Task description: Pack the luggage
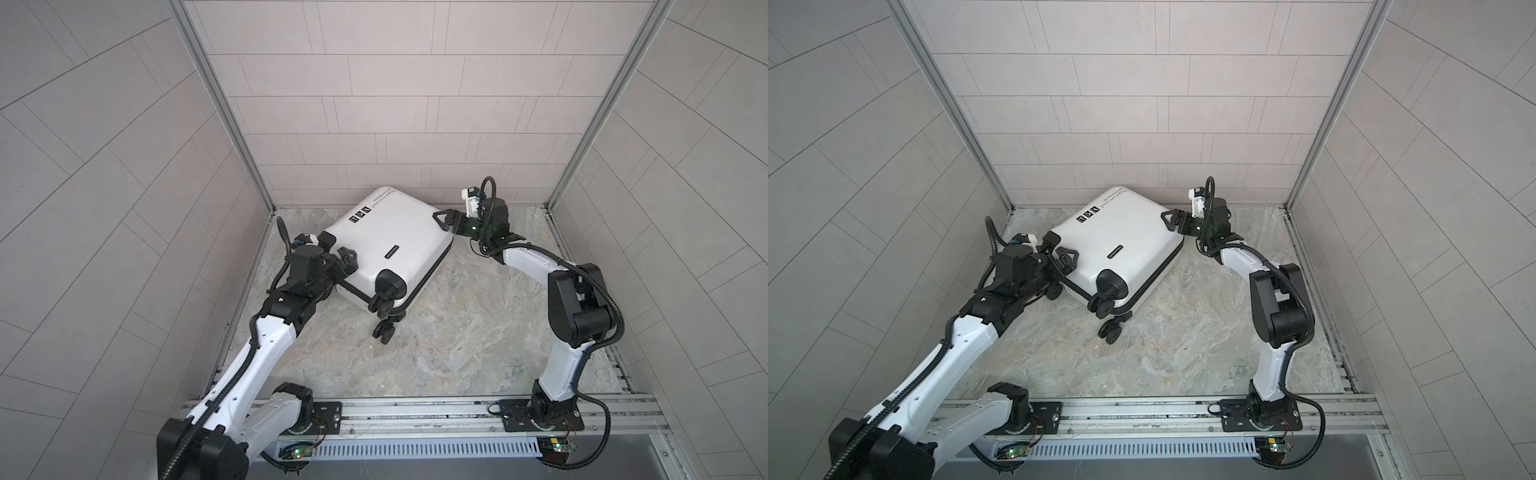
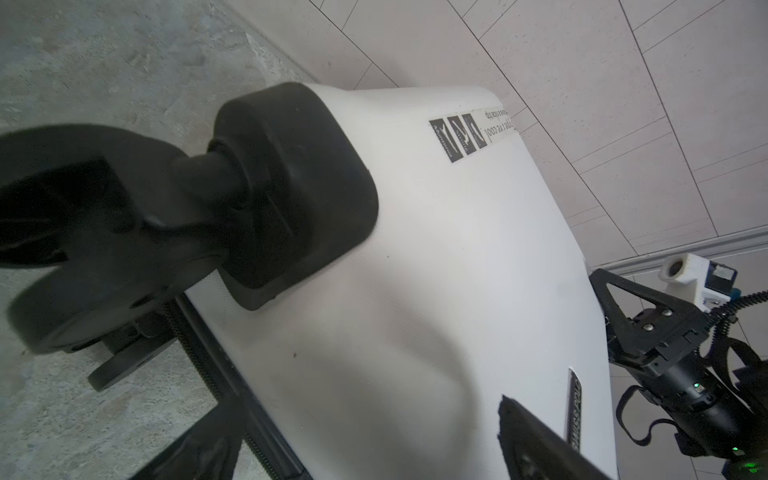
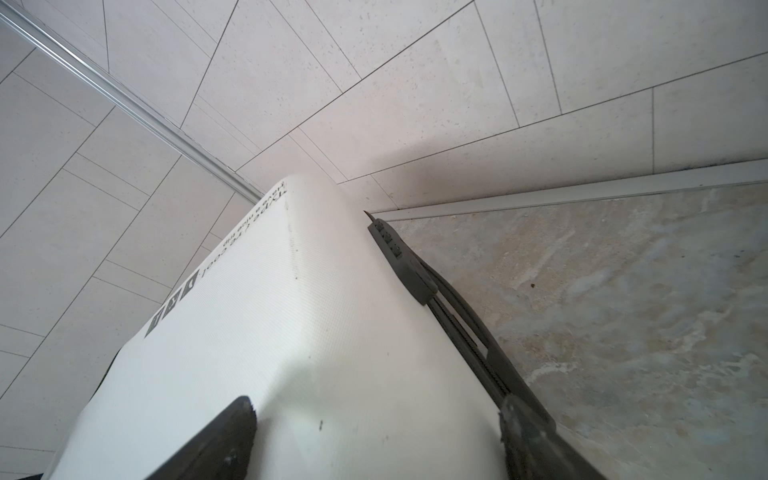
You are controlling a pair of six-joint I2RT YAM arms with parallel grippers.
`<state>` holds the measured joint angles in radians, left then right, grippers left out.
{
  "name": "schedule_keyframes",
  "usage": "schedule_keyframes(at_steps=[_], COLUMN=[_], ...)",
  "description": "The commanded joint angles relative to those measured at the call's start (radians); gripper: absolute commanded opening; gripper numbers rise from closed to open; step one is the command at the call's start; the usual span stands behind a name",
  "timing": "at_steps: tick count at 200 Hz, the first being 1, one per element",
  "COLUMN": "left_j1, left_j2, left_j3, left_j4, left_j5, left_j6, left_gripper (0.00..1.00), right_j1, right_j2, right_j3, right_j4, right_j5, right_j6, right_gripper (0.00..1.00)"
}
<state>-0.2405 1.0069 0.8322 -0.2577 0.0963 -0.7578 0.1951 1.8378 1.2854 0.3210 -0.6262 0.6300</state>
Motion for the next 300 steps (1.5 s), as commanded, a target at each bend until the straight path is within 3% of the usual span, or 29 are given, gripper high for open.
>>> schedule_keyframes(at_steps=[1,73,132,192,212,235,300], left_j1=[0.012,0.053,0.120,0.143,0.143,0.144,0.154], left_j2=[-0.028,-0.005,-0.005,-0.007,-0.005,0.012,0.134], left_j3=[0.049,0.090,0.084,0.124,0.139,0.142,0.188], left_j4=[-0.049,-0.109,-0.125,-0.180,-0.206,-0.207,-0.168], left_j5=[-0.037,-0.036,-0.012,-0.038,-0.059,-0.069,-0.100], left_j6=[0.028,0.102,0.106,0.149,0.168,0.175,0.189], left_gripper=[1.00,1.00,1.00,1.00,1.00,1.00,1.00], right_j1=[0.040,0.134,0.228,0.185,0.148,0.115,0.059], right_j2=[-0.066,-0.180,-0.284,-0.291,-0.255,-0.174,0.058], right_j3=[-0.042,-0.159,-0.176,0.007,0.075,0.191,0.399], right_j4=[-0.007,-0.005,-0.172,-0.409,-0.442,-0.485,-0.401], right_j5=[-0.093,-0.083,-0.006,0.151,0.200,0.341,0.264], right_j6=[0.016,-0.010,-0.145,-0.237,-0.205,-0.107,0.092], right_gripper=[0.92,0.90,0.89,0.92,0.93,0.95,1.00])
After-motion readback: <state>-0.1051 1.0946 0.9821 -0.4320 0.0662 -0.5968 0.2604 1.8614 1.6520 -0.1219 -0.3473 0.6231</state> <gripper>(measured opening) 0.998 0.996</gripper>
